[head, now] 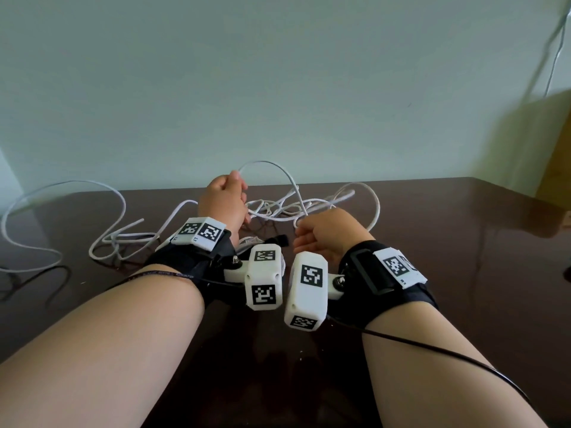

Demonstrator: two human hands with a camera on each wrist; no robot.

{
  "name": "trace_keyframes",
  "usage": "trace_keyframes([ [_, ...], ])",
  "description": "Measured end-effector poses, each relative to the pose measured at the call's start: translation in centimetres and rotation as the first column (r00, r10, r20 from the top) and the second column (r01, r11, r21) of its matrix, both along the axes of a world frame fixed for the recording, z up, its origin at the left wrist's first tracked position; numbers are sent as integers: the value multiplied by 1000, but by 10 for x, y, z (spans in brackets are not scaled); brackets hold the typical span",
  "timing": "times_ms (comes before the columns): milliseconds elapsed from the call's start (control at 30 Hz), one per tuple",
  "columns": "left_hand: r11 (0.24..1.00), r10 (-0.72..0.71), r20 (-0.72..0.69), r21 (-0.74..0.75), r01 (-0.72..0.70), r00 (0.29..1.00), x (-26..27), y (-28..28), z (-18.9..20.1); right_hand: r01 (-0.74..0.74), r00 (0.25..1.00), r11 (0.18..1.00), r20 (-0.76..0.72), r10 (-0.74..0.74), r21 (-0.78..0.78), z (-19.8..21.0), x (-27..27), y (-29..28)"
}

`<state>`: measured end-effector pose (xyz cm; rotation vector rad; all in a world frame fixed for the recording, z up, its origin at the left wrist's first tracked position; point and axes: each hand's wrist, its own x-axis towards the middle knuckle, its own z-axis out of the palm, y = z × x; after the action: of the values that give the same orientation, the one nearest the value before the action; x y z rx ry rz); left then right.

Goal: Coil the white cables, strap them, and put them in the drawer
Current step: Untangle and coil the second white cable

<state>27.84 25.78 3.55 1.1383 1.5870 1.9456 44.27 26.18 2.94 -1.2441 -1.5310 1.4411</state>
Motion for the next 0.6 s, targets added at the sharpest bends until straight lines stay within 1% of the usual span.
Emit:
trace_keyframes([
  [33,999,-30,58,14,29,998,2,-2,2,17,999,1000,43,-17,-2,-1,0,0],
  [100,995,-91,171,58,82,981,9,-9,6,34,989,998,140,-40,44,-3,0,4],
  [133,991,-125,229,82,109,965,11,-13,8,23,988,997,152,-34,74,-4,-1,5],
  [167,986,-160,278,96,138,947,12,-15,9,14,992,995,121,-25,96,-4,-2,7],
  [200,980,-194,318,99,171,928,13,-19,10,23,1000,996,10,-24,87,-5,-3,8],
  [233,975,-222,346,88,204,912,13,-21,9,58,985,997,-166,-49,46,-5,-5,9],
  [267,970,-241,368,62,234,898,13,-24,8,116,933,993,-342,-109,-1,-4,-5,10],
  [300,966,-245,385,22,256,890,12,-27,6,169,865,985,-473,-168,-41,-2,-5,9],
  [333,963,-236,396,-24,267,887,11,-29,3,200,807,978,-556,-199,-60,-1,-4,9],
  [367,961,-221,398,-67,268,891,9,-31,0,209,780,976,-593,-199,-53,0,-3,9],
  [400,959,-204,388,-103,263,899,8,-33,-4,209,776,978,-603,-185,-31,-1,-3,10],
  [433,960,-184,364,-133,247,913,7,-35,-7,206,796,979,-582,-166,3,-1,-3,9],
  [500,967,-144,295,-161,198,945,6,-36,-12,223,860,972,-485,-159,76,-4,-4,11],
  [600,980,-136,202,-114,161,970,6,-35,-15,250,930,942,-327,-169,224,-9,-5,16],
])
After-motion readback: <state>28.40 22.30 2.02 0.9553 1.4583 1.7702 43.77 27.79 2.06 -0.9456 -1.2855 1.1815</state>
